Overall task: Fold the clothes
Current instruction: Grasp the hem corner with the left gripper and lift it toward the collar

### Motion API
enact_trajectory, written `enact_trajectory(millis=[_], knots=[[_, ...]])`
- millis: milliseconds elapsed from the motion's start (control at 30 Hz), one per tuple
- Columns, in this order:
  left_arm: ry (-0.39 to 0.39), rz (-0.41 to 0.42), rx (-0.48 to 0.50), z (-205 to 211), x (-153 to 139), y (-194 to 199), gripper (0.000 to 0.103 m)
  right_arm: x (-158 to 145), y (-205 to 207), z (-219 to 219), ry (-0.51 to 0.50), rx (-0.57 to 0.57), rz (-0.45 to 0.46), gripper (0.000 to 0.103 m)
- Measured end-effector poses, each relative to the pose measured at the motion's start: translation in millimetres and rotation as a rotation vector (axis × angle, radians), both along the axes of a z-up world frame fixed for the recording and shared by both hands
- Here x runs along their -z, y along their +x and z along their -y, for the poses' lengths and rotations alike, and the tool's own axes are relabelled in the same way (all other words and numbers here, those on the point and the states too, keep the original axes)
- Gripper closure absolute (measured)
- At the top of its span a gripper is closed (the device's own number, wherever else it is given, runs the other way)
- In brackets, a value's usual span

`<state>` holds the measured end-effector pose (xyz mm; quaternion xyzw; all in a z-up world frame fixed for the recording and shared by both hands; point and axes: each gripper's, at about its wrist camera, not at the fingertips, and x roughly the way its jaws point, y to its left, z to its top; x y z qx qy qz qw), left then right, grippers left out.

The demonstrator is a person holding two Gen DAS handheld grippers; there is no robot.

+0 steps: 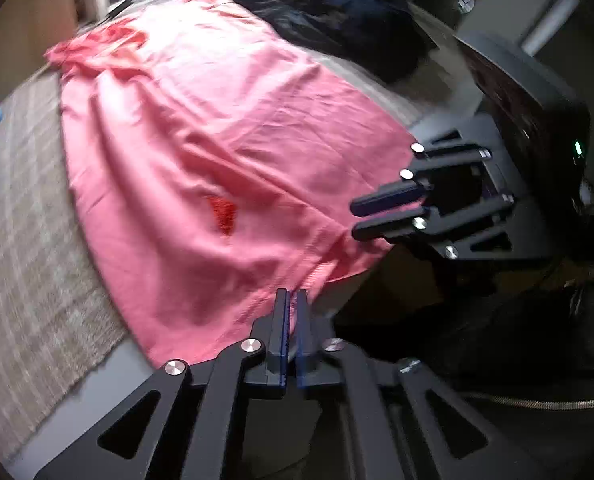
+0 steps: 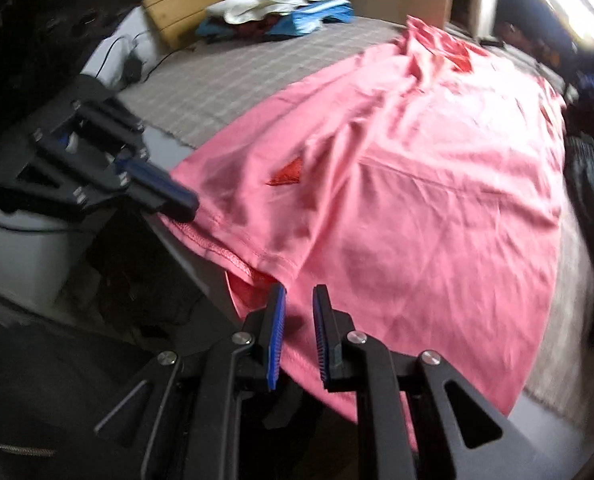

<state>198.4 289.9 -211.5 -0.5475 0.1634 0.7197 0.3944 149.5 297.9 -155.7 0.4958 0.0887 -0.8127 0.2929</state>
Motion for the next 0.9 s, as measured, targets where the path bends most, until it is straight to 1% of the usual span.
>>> enact_trajectory(millis=[33,67,133,167,200,233,267,300,333,433,633,733,767,833,900], knots=[[-0.02,-0.011,0.019,-8,4,3,0.073,-1,0,-1,0.0,-0.002,0.003,0.088],[-0.041,-0.021,0.037,-15,9,5,0.067,-1,0,-3,0.0,-0.003,0.006,0.088],[-0.083,-0.043,0.075,-31,18,10,0.071,-2,-1,-6,-0.001,-0.007,0.012,0.088],[-0.098,-0.041,0.08,-36,23,11,0.076,-3,-1,-7,-0.001,-0.008,0.015,0.088],[-0.113,-0.038,0.085,-41,29,11,0.082,-4,-1,-8,-0.001,-0.01,0.018,0.088],[-0.109,-0.029,0.073,-41,31,9,0.092,-3,-4,-9,-0.002,-0.013,0.019,0.088],[-0.103,-0.02,0.061,-41,34,5,0.098,-3,-5,-10,-0.002,-0.018,0.018,0.088],[-0.092,-0.002,0.048,-40,35,2,0.102,-1,-5,-10,0.001,-0.019,0.014,0.088],[-0.081,0.016,0.036,-39,36,-1,0.102,0,-6,-11,0.005,-0.018,0.008,0.088],[-0.08,0.019,0.022,-38,36,-4,0.102,3,-15,1,0.001,-0.02,0.005,0.088],[0.01,0.037,-0.06,-33,17,-14,0.103,4,-26,14,-0.01,-0.036,-0.016,0.088],[0.017,0.025,-0.095,-29,12,-23,0.103,10,-34,43,-0.018,-0.061,-0.02,0.088],[0.018,0.02,-0.105,-27,12,-27,0.103,12,-31,51,-0.018,-0.084,-0.021,0.087],[0.021,0.023,-0.116,-21,10,-31,0.103,12,-15,61,-0.034,-0.181,0.001,0.087],[0.023,0.021,-0.118,-19,9,-33,0.103,7,-1,61,-0.058,-0.239,0.034,0.087]])
